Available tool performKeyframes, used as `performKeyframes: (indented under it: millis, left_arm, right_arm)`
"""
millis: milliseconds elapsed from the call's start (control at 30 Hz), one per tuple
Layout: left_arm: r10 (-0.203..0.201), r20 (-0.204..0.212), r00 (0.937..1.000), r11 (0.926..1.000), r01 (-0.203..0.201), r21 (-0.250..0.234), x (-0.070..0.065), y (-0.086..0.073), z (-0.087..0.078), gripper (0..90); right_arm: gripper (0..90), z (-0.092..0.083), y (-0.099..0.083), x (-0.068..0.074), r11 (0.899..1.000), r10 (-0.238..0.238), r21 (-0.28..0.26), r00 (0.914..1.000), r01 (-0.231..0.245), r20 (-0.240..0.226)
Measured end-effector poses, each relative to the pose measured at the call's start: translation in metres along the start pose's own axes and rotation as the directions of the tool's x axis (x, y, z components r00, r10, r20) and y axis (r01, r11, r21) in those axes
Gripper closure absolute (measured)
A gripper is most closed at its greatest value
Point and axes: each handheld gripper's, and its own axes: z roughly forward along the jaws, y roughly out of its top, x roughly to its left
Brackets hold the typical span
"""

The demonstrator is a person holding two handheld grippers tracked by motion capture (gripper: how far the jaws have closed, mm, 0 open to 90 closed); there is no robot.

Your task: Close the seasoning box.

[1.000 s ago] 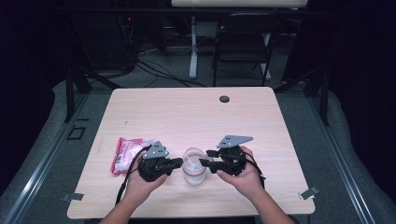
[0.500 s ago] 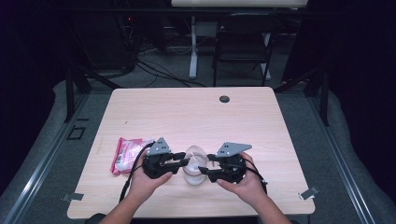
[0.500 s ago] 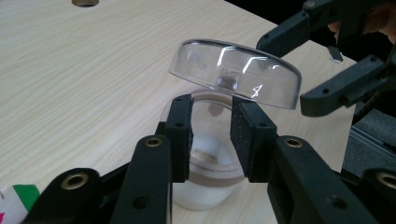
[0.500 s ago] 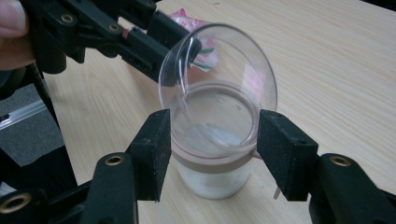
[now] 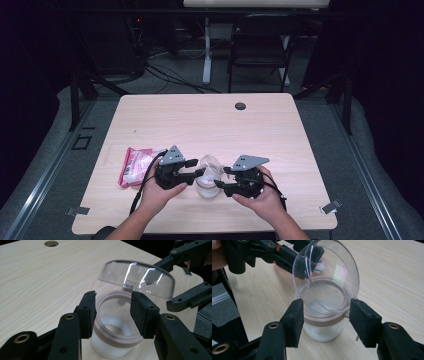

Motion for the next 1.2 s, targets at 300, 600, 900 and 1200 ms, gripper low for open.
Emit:
performKeyframes:
  millis: [300, 600, 900, 1200]
  left_arm:
    - [0.016, -0.046, 0.9988, 0.9984, -0.013, 0.056, 0.001, -0.007, 0.009, 56.1]
    - [0.06, -0.074, 0.9955, 0.9921, -0.051, 0.115, -0.003, -0.011, 0.019, 63.2]
    - [0.043, -0.069, 0.9967, 0.995, -0.036, 0.093, -0.001, -0.013, 0.02, 64.9]
    - [0.042, -0.07, 0.9967, 0.9952, -0.035, 0.092, -0.001, -0.014, 0.02, 64.9]
  right_arm:
    - [45.5, 0.0, 0.001, -0.001, 1.0, 0.007, -0.002, 1.0, -0.007, -0.003]
    - [46.6, -0.002, 0.001, -0.002, 1.0, 0.013, -0.021, 0.9999, -0.013, 0.004]
    - [47.2, -0.002, 0.0, -0.004, 1.0, 0.017, -0.02, 0.9998, -0.017, 0.007]
    - [47.8, -0.002, -0.002, -0.009, 0.999, 0.035, -0.022, 0.9992, -0.034, 0.018]
